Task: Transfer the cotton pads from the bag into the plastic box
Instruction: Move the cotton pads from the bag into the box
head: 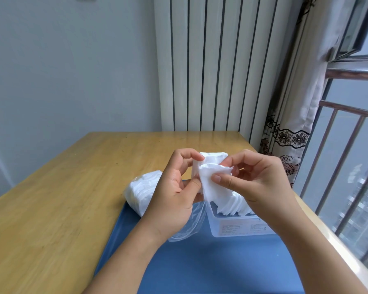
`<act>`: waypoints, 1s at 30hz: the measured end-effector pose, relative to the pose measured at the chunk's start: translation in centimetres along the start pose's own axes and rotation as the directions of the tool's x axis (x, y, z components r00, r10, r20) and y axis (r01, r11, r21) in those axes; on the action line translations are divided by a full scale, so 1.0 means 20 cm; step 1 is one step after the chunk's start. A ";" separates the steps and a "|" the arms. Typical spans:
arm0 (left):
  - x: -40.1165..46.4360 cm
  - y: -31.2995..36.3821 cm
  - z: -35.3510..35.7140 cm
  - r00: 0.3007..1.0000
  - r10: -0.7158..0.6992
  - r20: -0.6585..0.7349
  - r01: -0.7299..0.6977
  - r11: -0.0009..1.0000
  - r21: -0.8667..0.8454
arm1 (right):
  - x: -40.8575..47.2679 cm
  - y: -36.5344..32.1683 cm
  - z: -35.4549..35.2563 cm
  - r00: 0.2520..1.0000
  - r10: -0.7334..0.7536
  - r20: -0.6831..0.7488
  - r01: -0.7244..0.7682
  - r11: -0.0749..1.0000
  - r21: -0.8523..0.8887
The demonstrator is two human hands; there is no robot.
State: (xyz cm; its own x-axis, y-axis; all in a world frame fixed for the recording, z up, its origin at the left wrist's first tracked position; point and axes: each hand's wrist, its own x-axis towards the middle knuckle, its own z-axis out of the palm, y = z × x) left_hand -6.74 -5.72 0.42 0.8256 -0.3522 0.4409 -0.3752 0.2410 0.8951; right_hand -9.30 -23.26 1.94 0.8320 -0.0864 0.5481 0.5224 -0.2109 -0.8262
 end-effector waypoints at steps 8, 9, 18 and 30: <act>0.00 -0.01 0.01 0.996 -0.004 -0.088 0.004 1.000 -0.001 | -0.02 -0.03 0.02 0.994 -0.052 -0.099 0.056 0.998 0.031; 0.00 -0.01 0.02 0.995 -0.011 -0.099 0.011 1.000 0.000 | -0.02 -0.04 0.03 0.993 -0.033 -0.113 0.040 0.997 0.062; 0.00 -0.03 0.06 0.990 -0.062 -0.126 0.059 0.998 -0.027 | -0.05 -0.06 0.10 0.984 0.129 -0.121 -0.099 0.969 0.226; 0.00 -0.03 0.07 0.960 -0.180 -0.216 0.141 0.973 -0.184 | -0.06 -0.02 0.12 0.971 -0.227 -0.074 0.203 0.948 -0.246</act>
State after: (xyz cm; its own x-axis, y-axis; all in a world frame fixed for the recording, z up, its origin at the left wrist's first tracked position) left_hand -7.20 -7.12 0.03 0.9508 -0.1863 0.2477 -0.1711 0.3509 0.9207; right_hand -10.00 -20.73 1.31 0.6751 -0.1081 0.7297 0.6182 -0.4568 -0.6396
